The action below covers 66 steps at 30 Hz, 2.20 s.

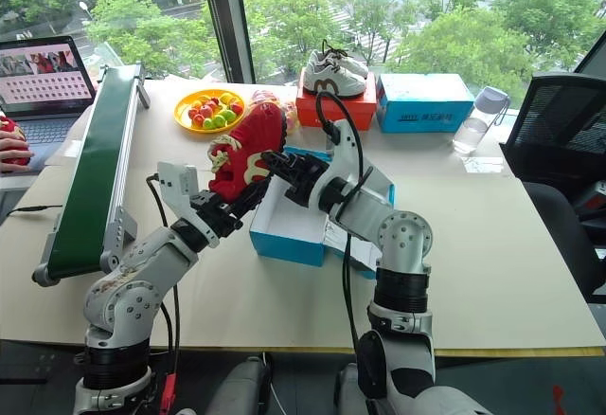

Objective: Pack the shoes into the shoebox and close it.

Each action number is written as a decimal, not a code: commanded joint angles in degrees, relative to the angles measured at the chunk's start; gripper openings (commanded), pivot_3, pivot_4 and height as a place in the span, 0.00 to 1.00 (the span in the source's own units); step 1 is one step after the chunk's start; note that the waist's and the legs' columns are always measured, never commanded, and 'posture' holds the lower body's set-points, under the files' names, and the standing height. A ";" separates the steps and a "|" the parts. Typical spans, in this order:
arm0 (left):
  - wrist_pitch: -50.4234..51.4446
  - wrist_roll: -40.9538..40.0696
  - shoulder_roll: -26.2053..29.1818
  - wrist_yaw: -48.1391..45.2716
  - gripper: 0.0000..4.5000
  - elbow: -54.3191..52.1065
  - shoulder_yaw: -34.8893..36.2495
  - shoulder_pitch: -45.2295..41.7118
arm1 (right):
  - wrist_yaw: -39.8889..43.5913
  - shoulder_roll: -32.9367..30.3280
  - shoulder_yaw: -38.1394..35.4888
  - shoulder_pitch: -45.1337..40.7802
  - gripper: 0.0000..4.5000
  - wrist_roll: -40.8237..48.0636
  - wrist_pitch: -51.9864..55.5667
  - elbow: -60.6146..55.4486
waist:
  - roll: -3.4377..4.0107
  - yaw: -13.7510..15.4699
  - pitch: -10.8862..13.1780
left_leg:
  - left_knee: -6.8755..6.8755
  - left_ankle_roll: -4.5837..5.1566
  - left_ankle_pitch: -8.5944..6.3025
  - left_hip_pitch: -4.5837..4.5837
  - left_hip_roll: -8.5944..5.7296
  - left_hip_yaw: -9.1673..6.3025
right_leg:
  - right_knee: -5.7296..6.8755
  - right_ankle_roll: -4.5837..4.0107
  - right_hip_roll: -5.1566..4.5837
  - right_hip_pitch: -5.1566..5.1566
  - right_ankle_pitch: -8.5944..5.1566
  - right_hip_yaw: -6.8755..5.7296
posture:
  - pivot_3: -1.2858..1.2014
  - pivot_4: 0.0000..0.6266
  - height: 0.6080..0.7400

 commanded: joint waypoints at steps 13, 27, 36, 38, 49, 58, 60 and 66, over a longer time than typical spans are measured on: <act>-2.44 4.73 10.39 -7.47 0.98 -3.61 -1.73 4.96 | -5.42 -4.20 -2.97 -4.57 0.05 -5.45 -10.34 5.33 | 0.10 0.04 0.05 | -0.02 0.00 0.00 -0.03 0.05 0.06 | 0.00 0.00 0.06 -0.11 0.00 0.09 | 0.52 0.24 1.00; -3.33 6.04 13.68 -8.82 0.98 -4.94 0.44 8.45 | -2.23 -17.75 10.06 -3.58 0.05 -19.90 5.41 11.40 | 0.13 -0.01 0.07 | -0.03 0.01 -0.01 -0.01 0.11 0.21 | -0.01 -0.06 0.09 -0.13 0.01 0.23 | 0.52 0.24 1.00; -3.25 5.88 13.49 -8.06 0.98 -5.64 1.34 8.55 | -1.76 -15.00 10.68 -3.19 0.05 -25.33 6.87 12.05 | 0.13 -0.05 0.06 | -0.02 0.01 -0.01 0.00 0.15 0.22 | -0.01 0.00 0.14 -0.15 -0.02 0.26 | 0.52 0.24 1.00; -3.33 5.81 13.42 -7.89 1.00 -5.59 1.60 8.41 | -1.64 -14.05 9.65 -3.02 0.27 -25.74 6.59 11.78 | 0.13 -0.08 0.06 | -0.02 0.01 -0.01 0.02 0.17 0.23 | 0.00 0.00 0.17 -0.14 -0.02 0.27 | 0.52 0.24 1.00; -11.19 14.05 12.59 0.58 1.00 3.61 9.02 5.11 | 0.42 -10.80 10.55 -6.44 0.68 -29.31 -0.43 4.59 | 0.14 -0.10 0.06 | -0.02 0.01 -0.01 0.03 0.22 0.24 | 0.01 0.03 0.24 -0.18 -0.03 0.31 | 0.52 0.24 1.00; -17.32 21.67 10.07 14.78 1.00 10.65 19.32 2.64 | 6.30 -7.78 10.28 -6.06 0.68 -28.33 -7.61 -0.11 | 0.13 0.09 0.06 | -0.03 0.01 -0.01 0.02 0.25 0.27 | 0.00 -0.02 0.29 -0.20 0.02 0.34 | 0.52 0.24 1.00; -17.21 22.55 10.40 17.18 1.00 12.21 21.56 2.60 | 11.38 -6.70 8.48 -5.53 0.68 -24.70 -10.29 -1.86 | 0.13 0.05 0.06 | -0.02 0.00 -0.01 0.02 0.26 0.26 | 0.01 -0.03 0.30 -0.20 0.04 0.34 | 0.52 0.24 1.00; -13.69 22.51 11.64 19.63 1.00 16.29 25.28 3.51 | 38.02 -17.70 21.19 2.90 0.68 -23.58 -19.33 -14.46 | 0.10 0.19 0.04 | -0.02 -0.01 -0.03 0.00 0.24 0.23 | -0.08 0.10 0.29 -0.14 -0.02 0.31 | 0.52 0.24 1.00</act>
